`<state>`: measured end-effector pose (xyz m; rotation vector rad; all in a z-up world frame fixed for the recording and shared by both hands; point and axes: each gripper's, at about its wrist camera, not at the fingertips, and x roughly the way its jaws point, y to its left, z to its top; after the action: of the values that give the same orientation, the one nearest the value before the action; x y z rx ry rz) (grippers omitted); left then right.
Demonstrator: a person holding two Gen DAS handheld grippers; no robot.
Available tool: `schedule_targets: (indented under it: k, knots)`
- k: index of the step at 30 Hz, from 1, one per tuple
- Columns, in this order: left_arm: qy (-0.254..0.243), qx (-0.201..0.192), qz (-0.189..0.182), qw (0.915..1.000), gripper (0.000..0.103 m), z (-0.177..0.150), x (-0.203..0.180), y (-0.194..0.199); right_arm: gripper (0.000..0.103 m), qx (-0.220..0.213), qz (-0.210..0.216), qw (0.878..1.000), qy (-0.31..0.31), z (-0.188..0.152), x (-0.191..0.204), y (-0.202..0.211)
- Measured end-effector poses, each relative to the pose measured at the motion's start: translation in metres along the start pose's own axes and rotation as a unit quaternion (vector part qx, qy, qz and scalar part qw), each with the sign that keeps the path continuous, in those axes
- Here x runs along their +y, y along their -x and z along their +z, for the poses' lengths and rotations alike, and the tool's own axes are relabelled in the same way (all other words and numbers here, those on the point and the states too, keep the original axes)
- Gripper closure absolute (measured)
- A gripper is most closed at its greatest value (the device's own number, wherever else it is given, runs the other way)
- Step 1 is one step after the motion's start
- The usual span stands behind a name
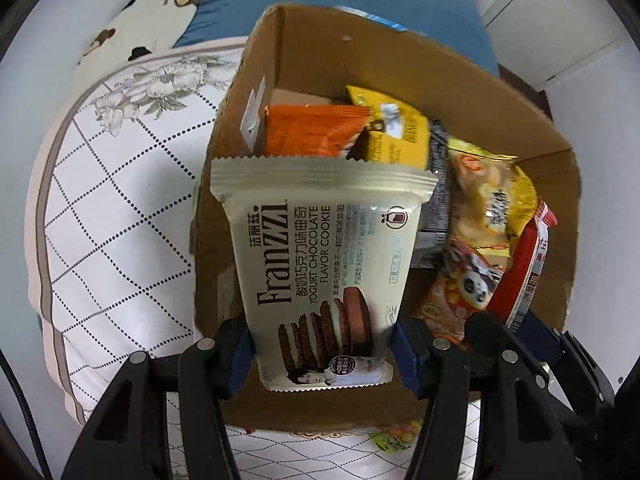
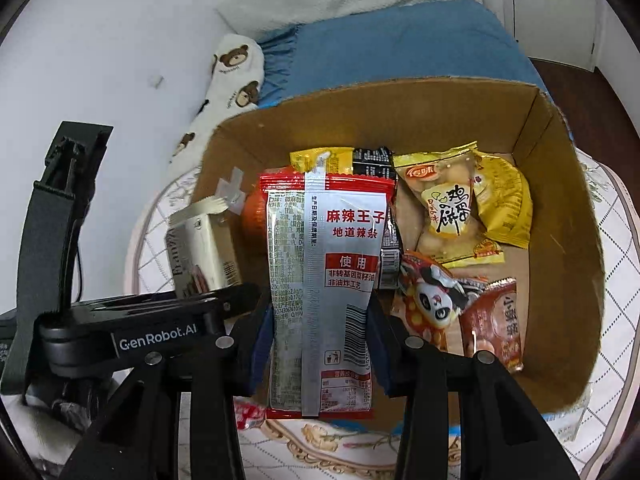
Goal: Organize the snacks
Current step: 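Carry both packets into the cardboard box and open both tools, then move both open tools back over the remaining snacks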
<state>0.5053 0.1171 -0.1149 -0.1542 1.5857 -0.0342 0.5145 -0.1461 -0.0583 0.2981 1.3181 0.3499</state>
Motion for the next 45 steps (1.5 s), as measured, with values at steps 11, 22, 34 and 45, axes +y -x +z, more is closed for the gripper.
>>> schedule_targets:
  k: [11,22,34,45]
  knots:
    - [0.007,0.016,-0.004,0.9998,0.034,0.002,0.008,-0.020,0.033,0.071,-0.015,0.997,0.014,-0.002,-0.003,-0.043]
    - [-0.002,-0.008,0.016,0.9998,0.029,-0.015,-0.002,-0.017,0.022,0.071,-0.044,0.996,0.009,-0.008,-0.014,-0.041]
    - [-0.026,-0.089,0.038,0.9950,0.029,-0.063,-0.019,0.011,0.022,0.022,-0.110,0.994,-0.003,-0.024,-0.056,0.001]
    - [-0.062,-0.191,0.051,0.9784,0.029,-0.115,-0.042,0.065,0.007,-0.052,-0.148,0.987,0.018,-0.053,-0.062,0.066]
